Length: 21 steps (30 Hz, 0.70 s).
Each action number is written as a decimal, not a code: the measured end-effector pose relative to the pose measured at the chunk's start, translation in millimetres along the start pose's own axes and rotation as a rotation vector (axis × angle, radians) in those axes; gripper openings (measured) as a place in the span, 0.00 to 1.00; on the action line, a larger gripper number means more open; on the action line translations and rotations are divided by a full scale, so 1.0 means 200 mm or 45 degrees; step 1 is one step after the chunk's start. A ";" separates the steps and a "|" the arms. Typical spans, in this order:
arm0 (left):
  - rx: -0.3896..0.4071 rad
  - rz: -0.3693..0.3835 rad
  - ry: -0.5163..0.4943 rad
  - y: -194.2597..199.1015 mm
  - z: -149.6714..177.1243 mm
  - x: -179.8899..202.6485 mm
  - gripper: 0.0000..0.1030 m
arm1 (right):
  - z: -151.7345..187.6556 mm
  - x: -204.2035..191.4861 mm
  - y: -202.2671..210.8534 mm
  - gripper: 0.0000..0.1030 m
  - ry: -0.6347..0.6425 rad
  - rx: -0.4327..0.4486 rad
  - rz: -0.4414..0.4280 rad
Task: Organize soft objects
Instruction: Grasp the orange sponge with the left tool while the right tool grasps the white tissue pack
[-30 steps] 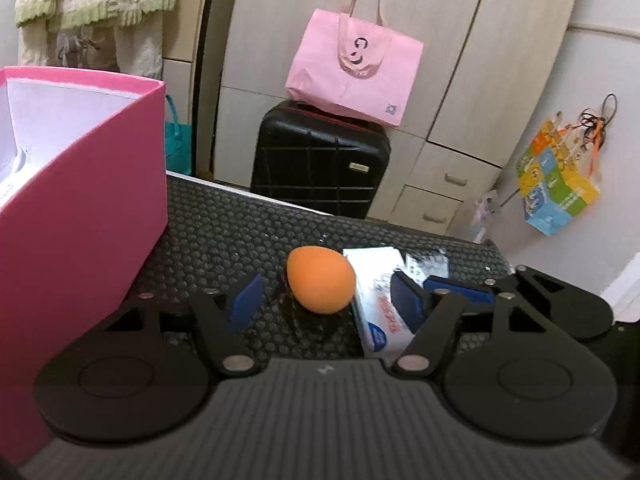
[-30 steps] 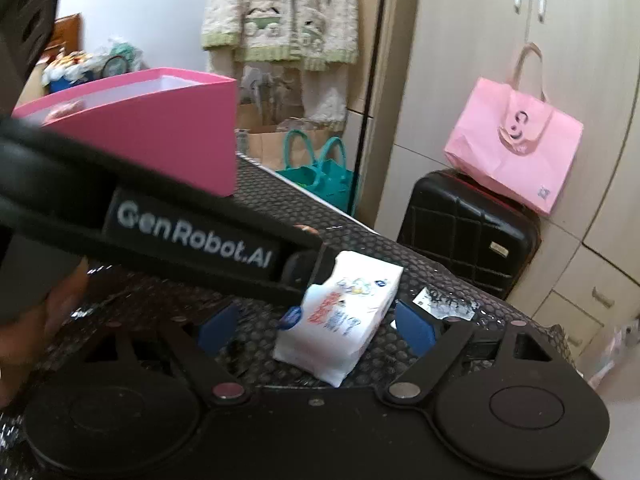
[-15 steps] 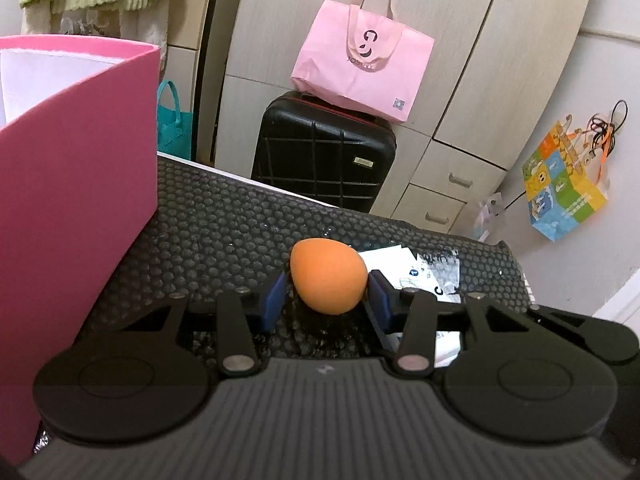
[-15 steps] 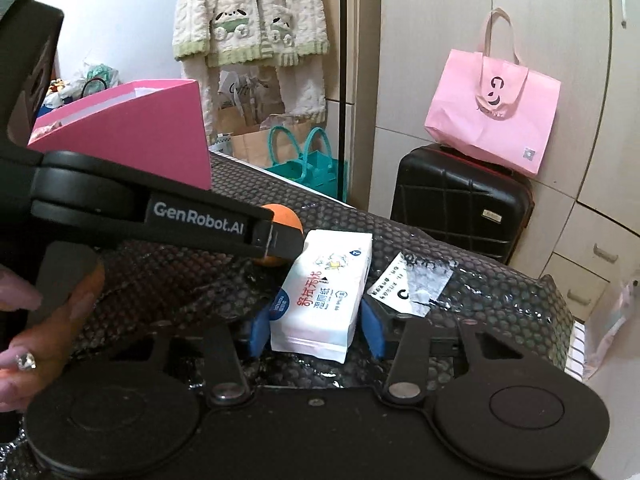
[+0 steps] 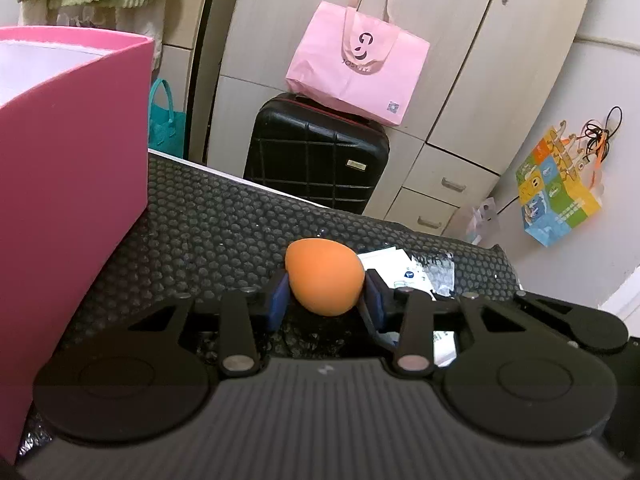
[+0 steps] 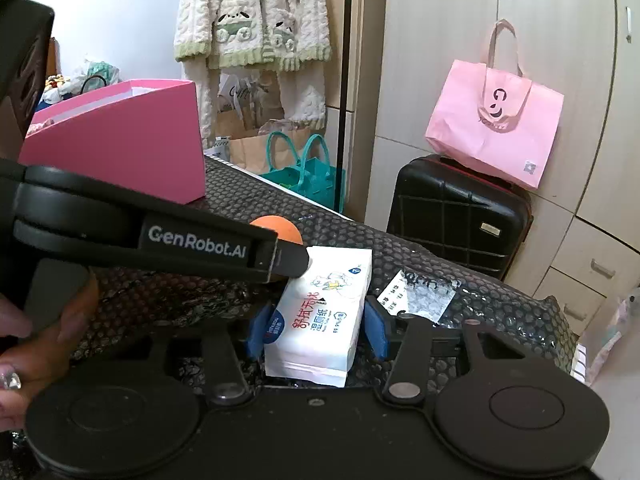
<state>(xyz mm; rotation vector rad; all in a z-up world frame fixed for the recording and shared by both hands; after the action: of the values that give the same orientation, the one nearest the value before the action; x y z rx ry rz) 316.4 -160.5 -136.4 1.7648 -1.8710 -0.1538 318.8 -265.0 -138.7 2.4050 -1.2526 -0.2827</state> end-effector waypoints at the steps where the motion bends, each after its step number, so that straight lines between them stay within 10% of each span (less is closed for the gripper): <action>1: -0.004 0.000 0.006 0.00 0.00 0.00 0.37 | 0.00 0.00 0.00 0.51 -0.003 -0.002 0.004; 21: -0.007 0.113 -0.061 0.39 0.06 -0.02 0.37 | 0.04 -0.09 0.27 0.44 -0.186 -0.009 0.172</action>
<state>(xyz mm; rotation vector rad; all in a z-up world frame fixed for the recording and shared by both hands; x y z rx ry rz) 241.4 -150.6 -112.5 1.6847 -1.9768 -0.1691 265.9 -279.3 -121.2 2.3153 -1.4686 -0.4283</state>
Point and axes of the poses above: each gripper's, at about its wrist camera, not at the fingertips, and y roughly against the way its jaws point, x to its right, z to its underside, the point moved 1 cm from there along -y, roughly the way its jaws point, and after that the axes turned 10 degrees about x, right-handed, at the moved point
